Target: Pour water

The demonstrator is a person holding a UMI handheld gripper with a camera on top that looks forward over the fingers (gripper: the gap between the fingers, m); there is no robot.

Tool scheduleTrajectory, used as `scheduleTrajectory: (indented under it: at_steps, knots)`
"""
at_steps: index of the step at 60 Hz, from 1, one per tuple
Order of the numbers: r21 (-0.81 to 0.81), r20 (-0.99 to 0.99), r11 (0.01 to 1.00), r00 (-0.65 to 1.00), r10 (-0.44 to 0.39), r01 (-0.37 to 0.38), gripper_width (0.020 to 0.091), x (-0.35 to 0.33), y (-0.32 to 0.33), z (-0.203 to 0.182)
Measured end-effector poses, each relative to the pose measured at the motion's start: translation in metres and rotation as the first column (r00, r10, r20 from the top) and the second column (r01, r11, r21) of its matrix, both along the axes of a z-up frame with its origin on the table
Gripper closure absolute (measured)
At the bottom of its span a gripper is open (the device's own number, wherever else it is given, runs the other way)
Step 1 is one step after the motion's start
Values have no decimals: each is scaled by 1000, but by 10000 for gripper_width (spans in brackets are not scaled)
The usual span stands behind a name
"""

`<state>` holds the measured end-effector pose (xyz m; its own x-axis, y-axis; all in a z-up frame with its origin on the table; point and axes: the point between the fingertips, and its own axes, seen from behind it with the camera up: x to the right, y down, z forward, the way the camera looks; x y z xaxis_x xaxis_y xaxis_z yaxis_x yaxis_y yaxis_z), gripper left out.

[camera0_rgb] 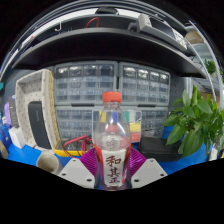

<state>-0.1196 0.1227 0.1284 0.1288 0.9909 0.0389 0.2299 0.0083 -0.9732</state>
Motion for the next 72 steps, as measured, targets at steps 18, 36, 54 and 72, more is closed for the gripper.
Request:
scheduleTrajectory:
  at_steps: [18,36,54,72]
  knots:
    - [-41,-75,999,997,12,-15,638,3,11,-19]
    - [-47,48,999,999,-4,6,407,33,8,-52]
    - [-33,235,999,972,-3,11,410,129,-23,-80]
    - [-90,104,995,993,62,-52,402,139,-78,24]
